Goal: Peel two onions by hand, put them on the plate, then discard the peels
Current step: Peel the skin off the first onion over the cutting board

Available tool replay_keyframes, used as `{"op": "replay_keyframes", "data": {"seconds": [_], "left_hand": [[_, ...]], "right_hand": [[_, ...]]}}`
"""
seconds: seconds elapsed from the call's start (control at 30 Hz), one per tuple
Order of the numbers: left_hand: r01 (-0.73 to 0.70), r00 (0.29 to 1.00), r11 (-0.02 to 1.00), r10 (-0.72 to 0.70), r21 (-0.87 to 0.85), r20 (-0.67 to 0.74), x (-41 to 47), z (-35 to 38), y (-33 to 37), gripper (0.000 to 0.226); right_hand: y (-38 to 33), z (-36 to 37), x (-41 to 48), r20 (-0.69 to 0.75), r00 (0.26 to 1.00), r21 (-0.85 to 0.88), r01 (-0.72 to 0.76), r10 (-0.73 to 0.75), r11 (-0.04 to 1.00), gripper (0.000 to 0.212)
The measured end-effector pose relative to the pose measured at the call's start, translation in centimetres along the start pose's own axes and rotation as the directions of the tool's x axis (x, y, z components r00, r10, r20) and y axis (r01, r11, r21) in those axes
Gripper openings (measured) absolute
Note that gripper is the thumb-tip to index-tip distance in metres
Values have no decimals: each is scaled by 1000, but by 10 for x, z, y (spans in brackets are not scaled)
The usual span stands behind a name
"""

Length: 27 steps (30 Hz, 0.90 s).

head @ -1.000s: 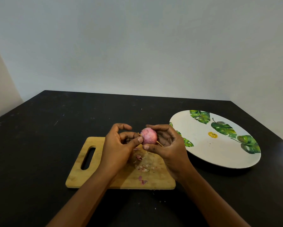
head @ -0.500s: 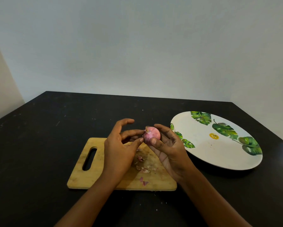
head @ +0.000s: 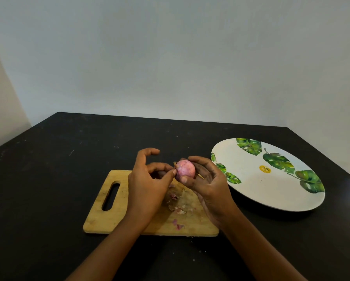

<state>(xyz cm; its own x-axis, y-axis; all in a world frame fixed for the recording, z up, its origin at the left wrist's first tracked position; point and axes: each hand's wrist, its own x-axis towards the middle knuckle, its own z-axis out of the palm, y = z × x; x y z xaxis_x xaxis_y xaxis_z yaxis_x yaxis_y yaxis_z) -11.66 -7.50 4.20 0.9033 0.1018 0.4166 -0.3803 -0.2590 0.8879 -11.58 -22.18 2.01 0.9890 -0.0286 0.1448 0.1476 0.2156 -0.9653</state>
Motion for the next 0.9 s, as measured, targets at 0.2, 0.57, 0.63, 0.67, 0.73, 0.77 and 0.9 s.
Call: {"op": "replay_keyframes", "data": {"seconds": [0.2,0.57,0.63,0.67,0.73,0.77,0.9], "left_hand": [[-120,987,986,106,120,117,-4,6,-5,41],[-255,957,951,223,175,185,-7,8,-6,39],[-263,956,946,229,188,185,-7,8,-6,46],[-267,955,944,233,195,181,-7,8,-6,48],[-271,957,943,242,195,162,-7,7,-6,48],[-271,958,945,245,185,152,-6,7,-6,45],[-269,961,949,255,161,105,-6,6,-7,38]], "right_hand": [[2,2,-1,-16,999,30,-46,47,998,58],[-5,-6,9,-86,980,453,-123,180,883,33],[-6,-8,9,-54,983,488,-130,178,863,36],[-6,-8,9,-39,983,491,-136,177,860,37],[-6,-8,9,-20,983,484,-148,180,863,42],[-5,-9,10,0,985,489,-150,172,859,50],[0,-9,11,79,988,471,-157,135,868,87]]}}
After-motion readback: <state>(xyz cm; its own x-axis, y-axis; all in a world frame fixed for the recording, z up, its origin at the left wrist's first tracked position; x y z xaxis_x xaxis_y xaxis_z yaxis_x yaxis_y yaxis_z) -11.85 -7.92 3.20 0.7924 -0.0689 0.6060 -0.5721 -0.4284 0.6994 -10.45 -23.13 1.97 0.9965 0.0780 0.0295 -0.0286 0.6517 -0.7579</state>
